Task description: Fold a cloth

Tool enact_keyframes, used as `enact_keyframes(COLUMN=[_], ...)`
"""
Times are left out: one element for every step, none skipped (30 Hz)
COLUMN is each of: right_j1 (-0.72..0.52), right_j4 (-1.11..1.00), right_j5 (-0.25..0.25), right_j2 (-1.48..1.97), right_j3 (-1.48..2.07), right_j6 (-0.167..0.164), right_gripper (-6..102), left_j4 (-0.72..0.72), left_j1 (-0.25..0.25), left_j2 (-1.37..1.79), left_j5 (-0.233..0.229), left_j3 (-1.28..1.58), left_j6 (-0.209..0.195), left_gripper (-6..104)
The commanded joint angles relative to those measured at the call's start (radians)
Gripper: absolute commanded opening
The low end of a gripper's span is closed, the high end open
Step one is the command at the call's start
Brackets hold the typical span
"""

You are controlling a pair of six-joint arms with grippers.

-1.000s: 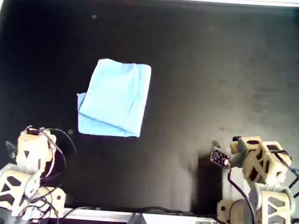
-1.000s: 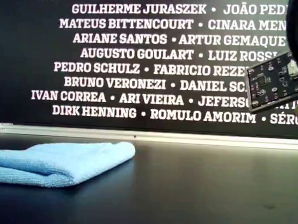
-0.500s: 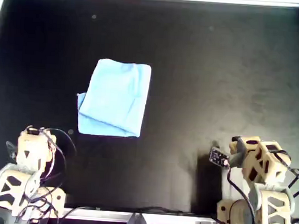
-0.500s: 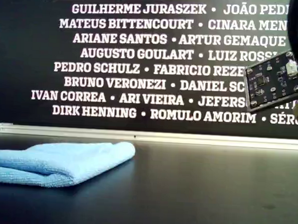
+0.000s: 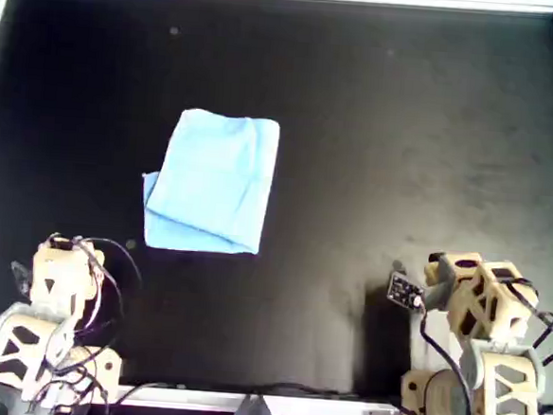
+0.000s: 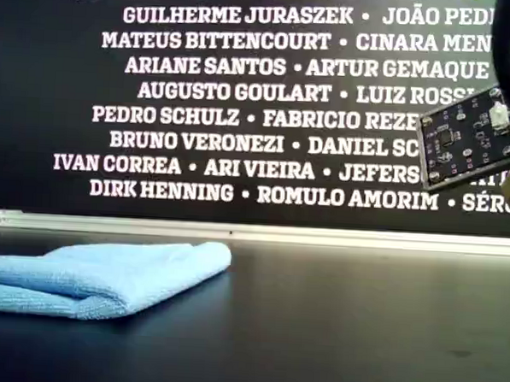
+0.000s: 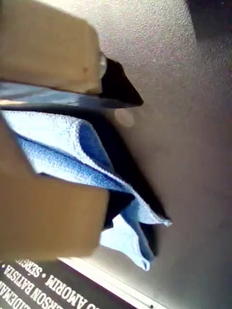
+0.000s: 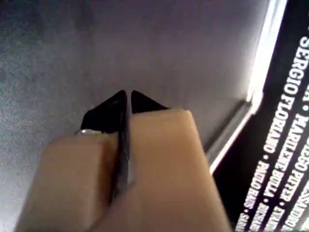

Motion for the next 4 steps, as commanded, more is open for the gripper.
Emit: enact_keyframes(right_j1=[0.0,0.0,0.0,0.0], right_j4=[0.014,0.014,0.014,0.014], right_j5=[0.003,0.003,0.003,0.003], right_j2=[0.008,0.008,0.008,0.008], right_j3=[0.009,0.009,0.009,0.009], right_j6=[-0.002,-0.002,-0.002,-0.002], right_gripper=[2,2,2,2], left_j4=[0.0,0.0,0.0,0.0], left_j1=[0.017,0.017,0.017,0.017], left_j2=[0.0,0.0,0.0,0.0], left_j5=[0.005,0.005,0.005,0.005], left_j3=[-0.009,-0.009,-0.009,-0.009], left_j6=[-0.002,-0.002,-0.002,-0.002], left_gripper=[60,60,60,60])
